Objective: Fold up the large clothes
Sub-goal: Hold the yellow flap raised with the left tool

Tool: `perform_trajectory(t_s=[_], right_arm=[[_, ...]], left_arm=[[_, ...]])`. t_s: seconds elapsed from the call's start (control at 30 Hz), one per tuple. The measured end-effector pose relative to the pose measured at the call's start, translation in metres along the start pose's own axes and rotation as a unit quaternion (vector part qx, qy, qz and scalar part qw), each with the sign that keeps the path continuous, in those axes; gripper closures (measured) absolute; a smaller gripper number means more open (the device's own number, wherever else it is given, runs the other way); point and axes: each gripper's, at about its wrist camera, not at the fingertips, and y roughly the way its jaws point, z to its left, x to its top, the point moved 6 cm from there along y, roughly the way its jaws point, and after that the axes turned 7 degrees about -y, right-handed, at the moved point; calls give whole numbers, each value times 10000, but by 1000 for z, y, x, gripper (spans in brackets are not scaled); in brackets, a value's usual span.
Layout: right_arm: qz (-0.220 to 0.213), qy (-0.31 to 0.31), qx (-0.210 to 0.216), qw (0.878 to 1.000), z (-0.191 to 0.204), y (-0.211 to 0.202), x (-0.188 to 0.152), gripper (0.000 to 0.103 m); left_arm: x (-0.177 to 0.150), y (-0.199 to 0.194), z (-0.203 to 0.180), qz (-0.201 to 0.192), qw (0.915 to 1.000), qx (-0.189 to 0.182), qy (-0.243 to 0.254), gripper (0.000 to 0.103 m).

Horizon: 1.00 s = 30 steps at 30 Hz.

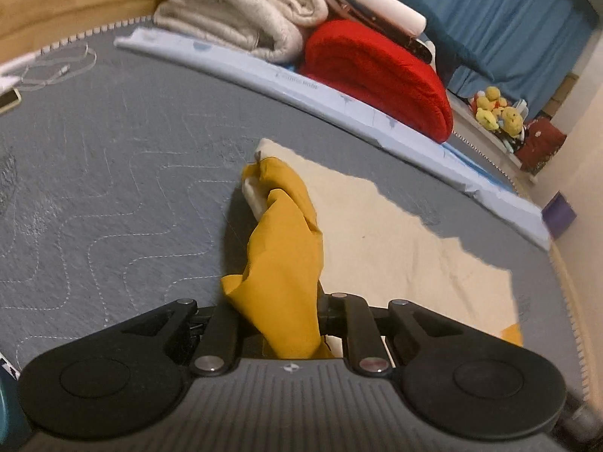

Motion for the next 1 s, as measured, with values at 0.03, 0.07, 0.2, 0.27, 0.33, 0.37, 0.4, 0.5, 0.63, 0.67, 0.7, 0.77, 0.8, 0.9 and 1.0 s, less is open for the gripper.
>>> perform_trajectory(t_s=[0.03, 0.07, 0.2, 0.27, 0.33, 0.37, 0.4, 0.5, 0.63, 0.67, 0.7, 0.77, 0.8, 0.9, 1.0], right_arm=[[20, -14, 60, 10000, 5, 3, 1, 54], [80, 15, 134, 9999, 10, 7, 0, 54], [529, 481, 409, 9966, 19, 34, -8, 59], [988, 720, 489, 9913, 23, 55, -20, 59], [1425, 747, 403, 9861, 23, 73, -32, 59], [1500, 779, 376, 9849, 23, 78, -35, 59], [1506, 801, 355, 9847, 25, 79, -34, 58], [1455, 774, 365, 9857, 27, 74, -30, 58], [1024, 562, 186, 9930, 19, 49, -20, 58], [890, 509, 135, 9946, 15, 42, -16, 58], [776, 472, 80, 9958, 9, 35, -14, 58], [555, 428, -45, 9975, -4, 21, -10, 58], [449, 429, -113, 9980, -13, 13, -9, 59], [153, 437, -319, 9984, -41, -11, -6, 58], [-159, 356, -554, 9977, -67, -31, -4, 58]], left_arm=[[-6, 3, 4, 100, 9998, 104, -125, 86], [-7, 3, 6, 145, 9992, 37, -368, 86], [-1, -7, 4, -55, 9996, -111, -261, 86], [-3, -8, -2, -62, 9998, -141, -108, 86], [-8, -7, -5, -62, 9999, -91, 37, 86], [-9, -7, -6, -62, 9999, -78, 77, 86], [-9, -7, -7, -72, 9999, -56, 109, 86], [-4, -2, -7, -33, 10000, -50, 18, 86], [-2, 0, -5, -4, 10000, -3, -97, 86], [-2, 0, -7, -18, 10000, 18, -76, 86], [-2, 0, -9, -37, 10000, 43, -50, 86], [-3, -2, -13, -74, 9999, 72, -4, 86], [-3, -2, -15, -97, 9999, 89, 20, 86], [-4, -4, -23, -182, 9997, 132, 70, 86], [-5, -7, -31, -264, 9995, 130, 96, 86]])
